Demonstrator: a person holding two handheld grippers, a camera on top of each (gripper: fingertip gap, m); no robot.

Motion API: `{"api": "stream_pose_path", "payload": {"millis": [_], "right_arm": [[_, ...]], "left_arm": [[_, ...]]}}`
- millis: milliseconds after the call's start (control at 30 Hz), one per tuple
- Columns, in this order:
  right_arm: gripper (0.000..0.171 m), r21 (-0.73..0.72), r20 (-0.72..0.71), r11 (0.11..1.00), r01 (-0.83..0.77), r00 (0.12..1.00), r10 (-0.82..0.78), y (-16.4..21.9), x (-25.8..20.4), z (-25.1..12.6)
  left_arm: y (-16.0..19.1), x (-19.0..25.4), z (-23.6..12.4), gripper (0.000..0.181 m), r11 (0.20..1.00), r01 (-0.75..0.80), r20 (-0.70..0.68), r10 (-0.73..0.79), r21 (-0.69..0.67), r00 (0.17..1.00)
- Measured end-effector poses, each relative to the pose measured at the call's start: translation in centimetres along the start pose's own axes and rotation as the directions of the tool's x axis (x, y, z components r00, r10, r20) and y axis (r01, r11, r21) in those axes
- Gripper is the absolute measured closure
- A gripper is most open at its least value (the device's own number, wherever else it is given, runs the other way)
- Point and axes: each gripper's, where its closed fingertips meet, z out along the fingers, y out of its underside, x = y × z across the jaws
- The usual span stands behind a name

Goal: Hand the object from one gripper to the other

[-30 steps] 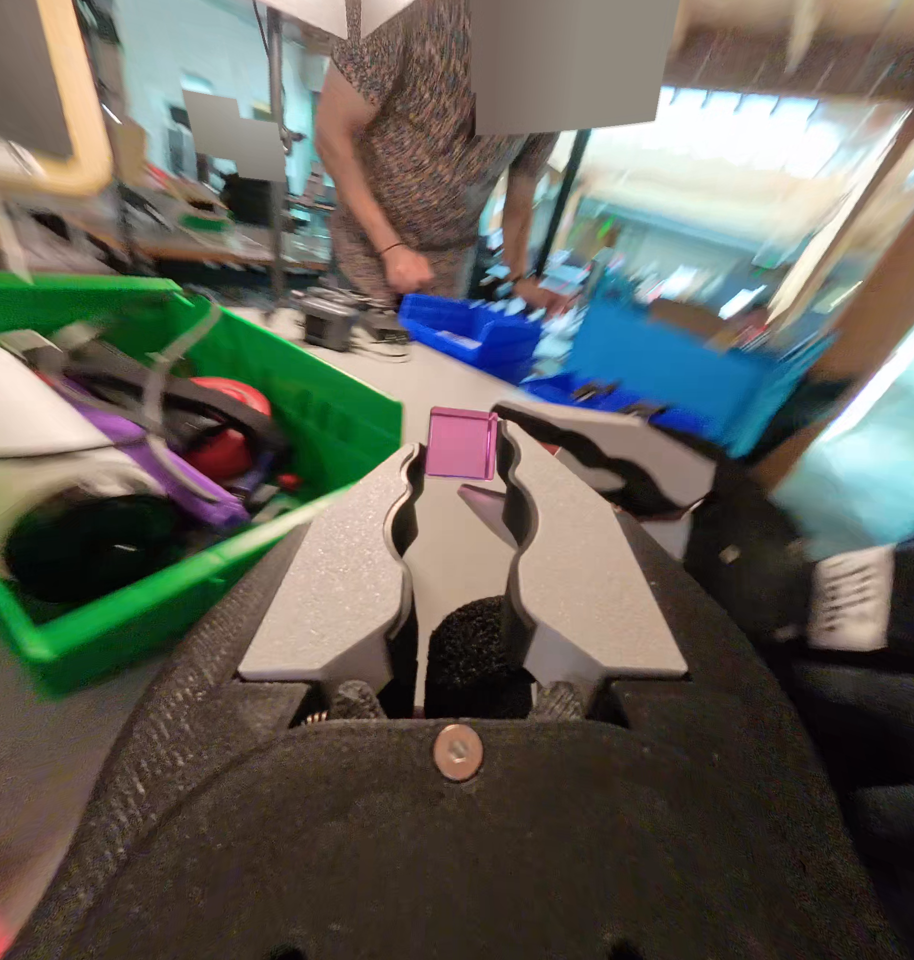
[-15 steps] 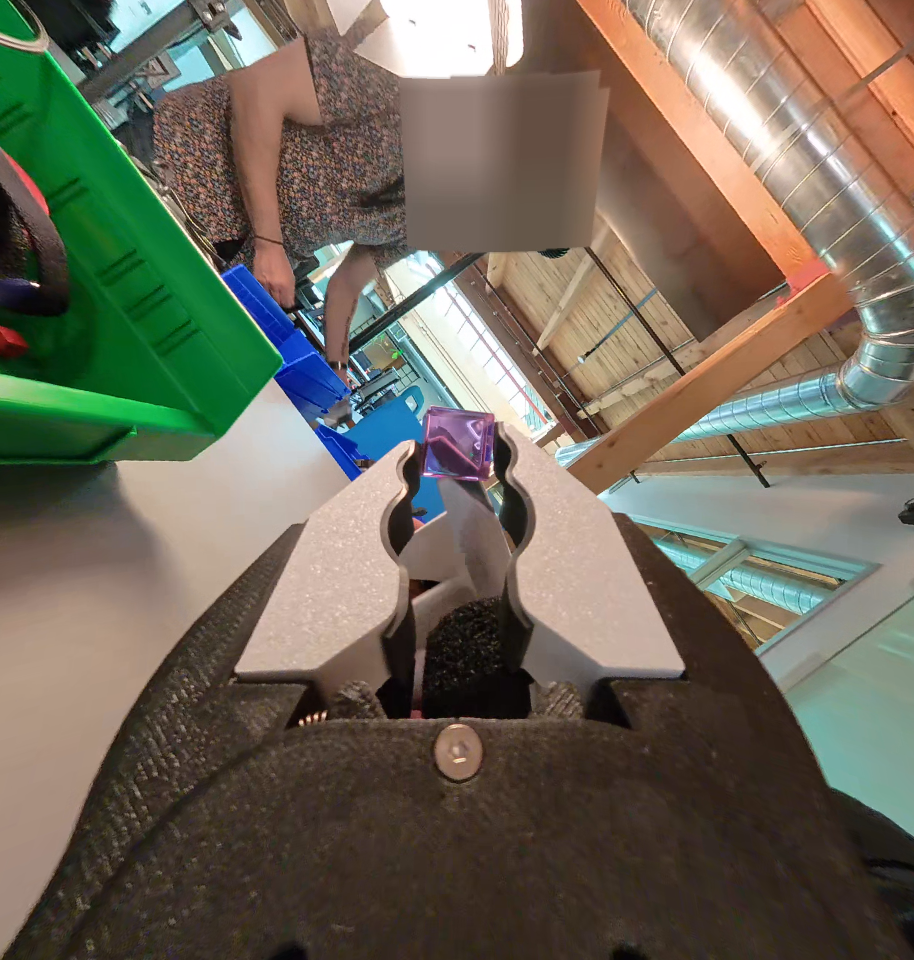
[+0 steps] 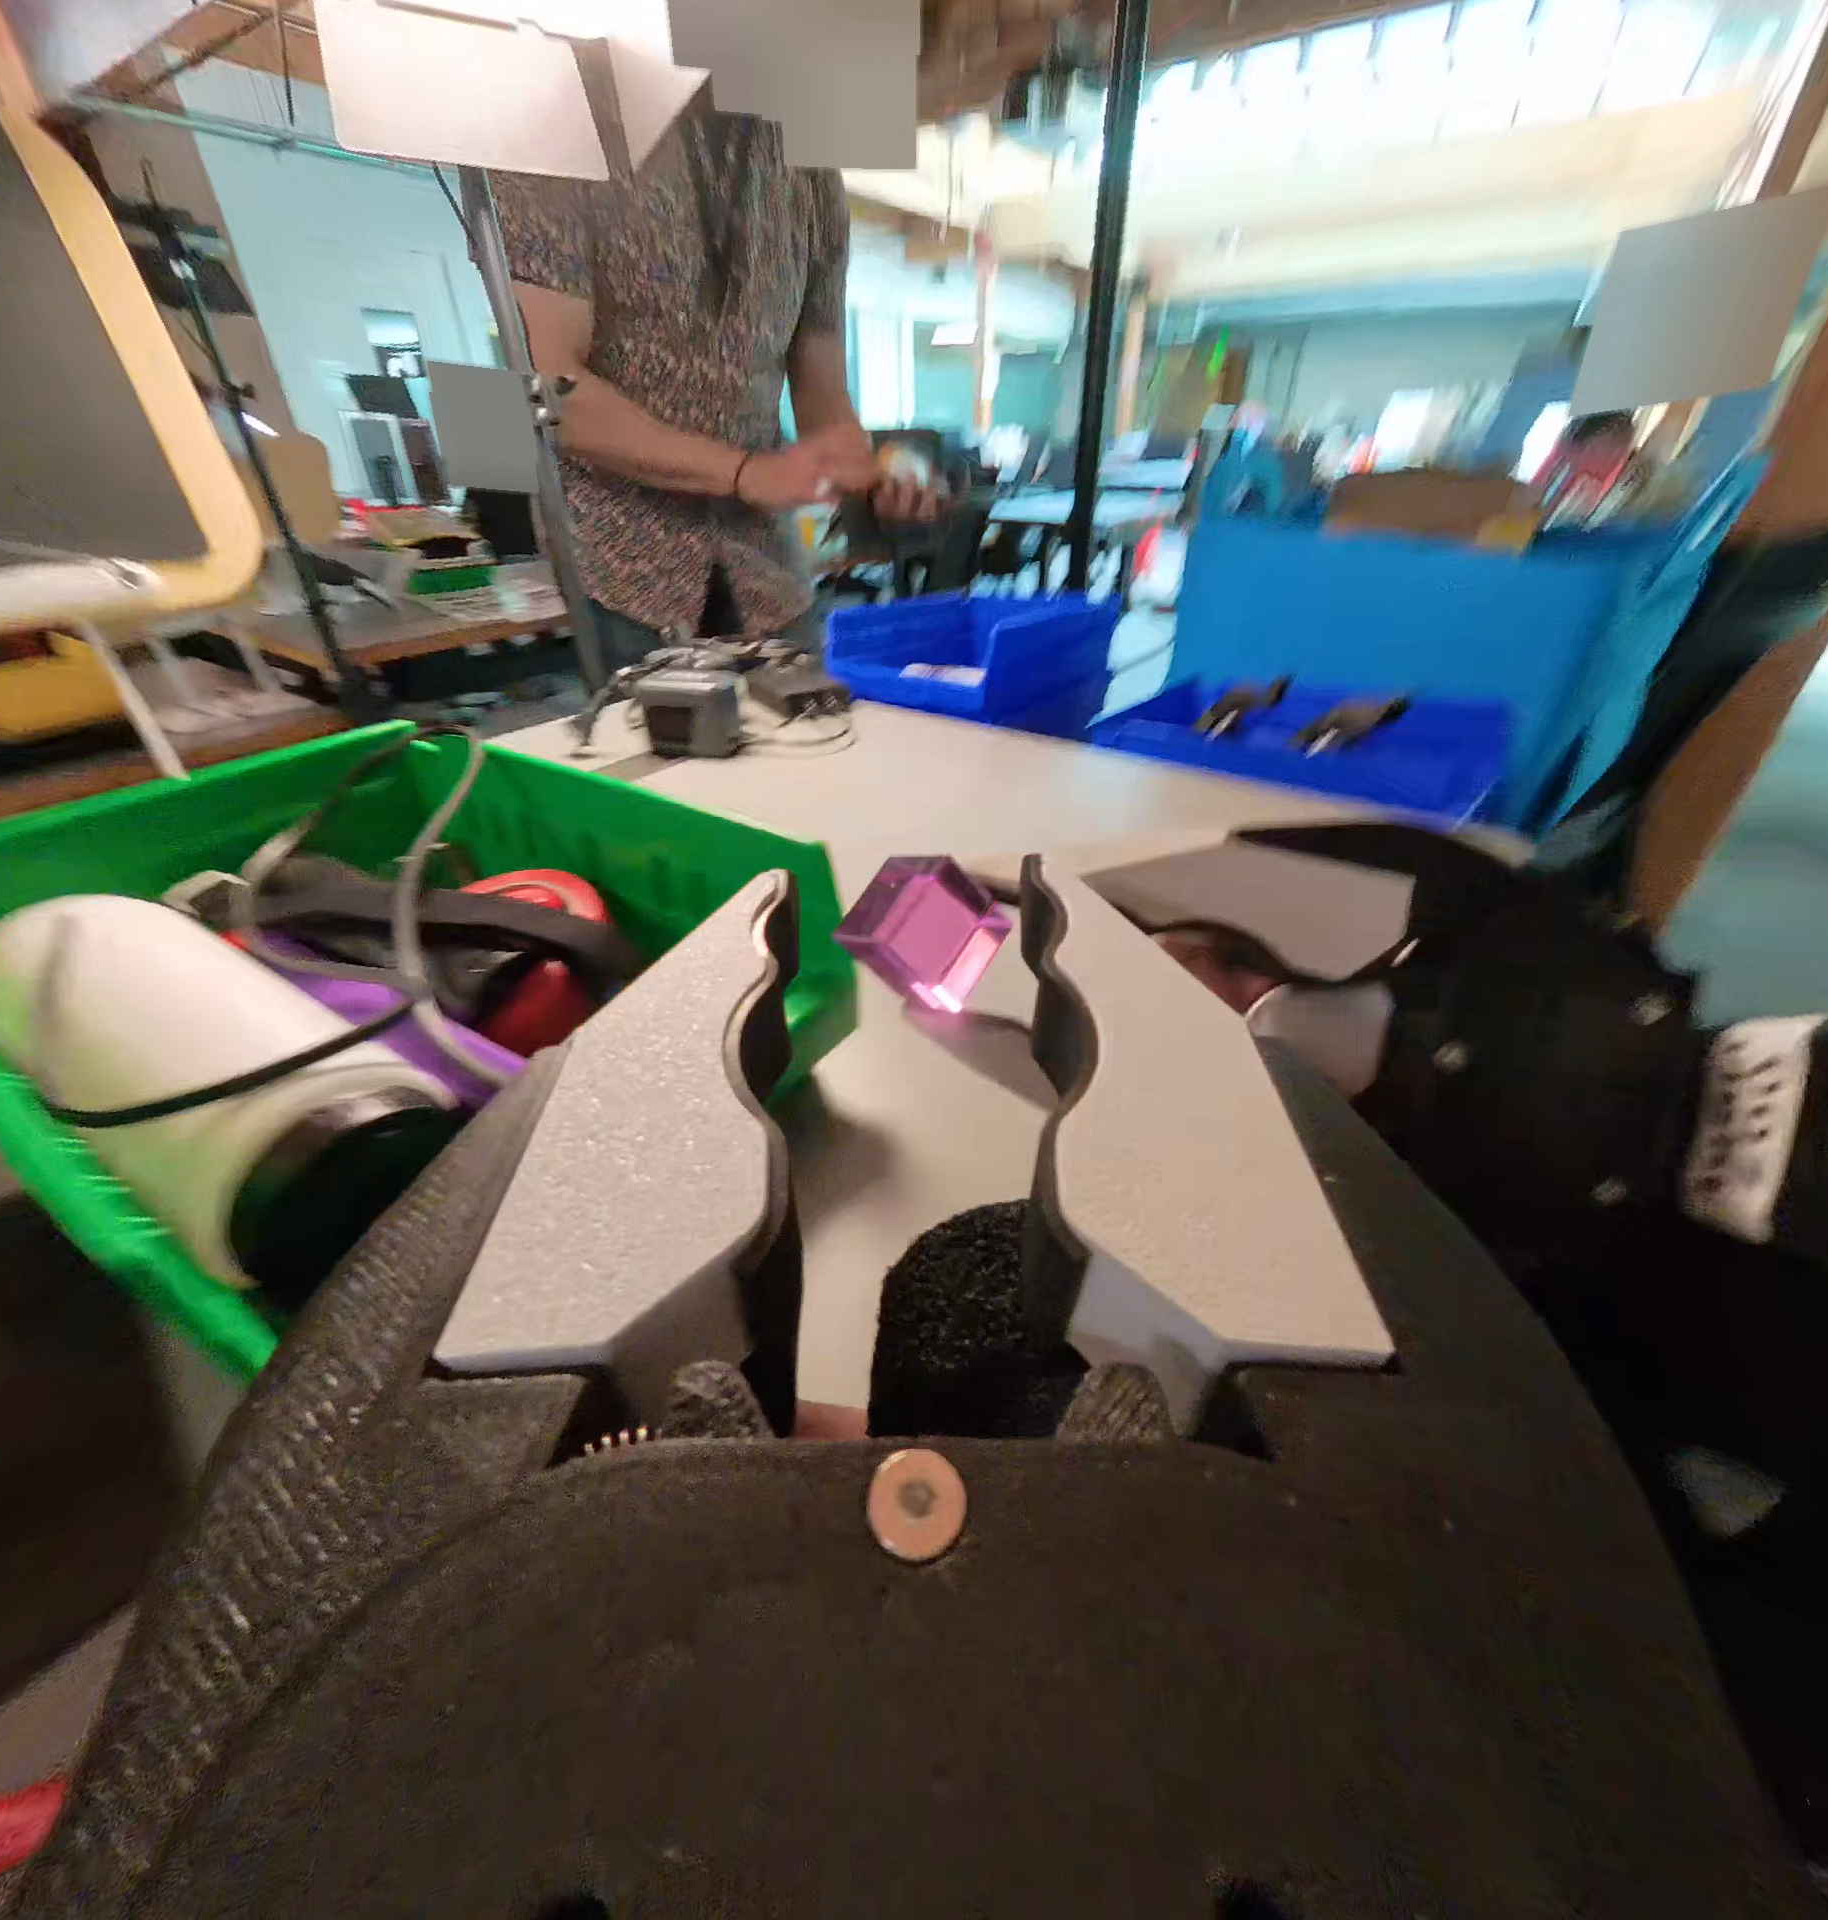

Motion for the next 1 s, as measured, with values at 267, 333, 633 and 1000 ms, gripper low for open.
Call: {"api": "stream_pose_path", "payload": {"millis": [267,333,633,1000], "right_arm": [[0.142,-0.054,0.028,0.977,0.207,0.978,-0.205,0.8,-1.3,0.3],[0.142,-0.06,0.036,0.976,0.208,0.978,-0.206,0.8,-1.4,0.3],[0.143,-0.049,0.052,0.985,0.163,0.986,-0.16,0.5,-2.0,0.4],[0.124,0.025,0.136,0.796,-0.605,0.791,0.596,-1.3,-0.3,0.4]], "left_arm": [[2.8,0.1,0.3,0.138,0.896,-0.395,0.063,0.414,-0.201,0.908],[3.4,0.1,0.7,0.138,0.868,-0.435,0.075,0.463,-0.238,0.883],[4.2,-1.3,1.6,0.152,0.852,-0.45,0.169,0.501,-0.266,0.849],[0.7,-1.7,1.1,0.153,0.829,0.536,-0.141,-0.518,0.161,0.844]]}}
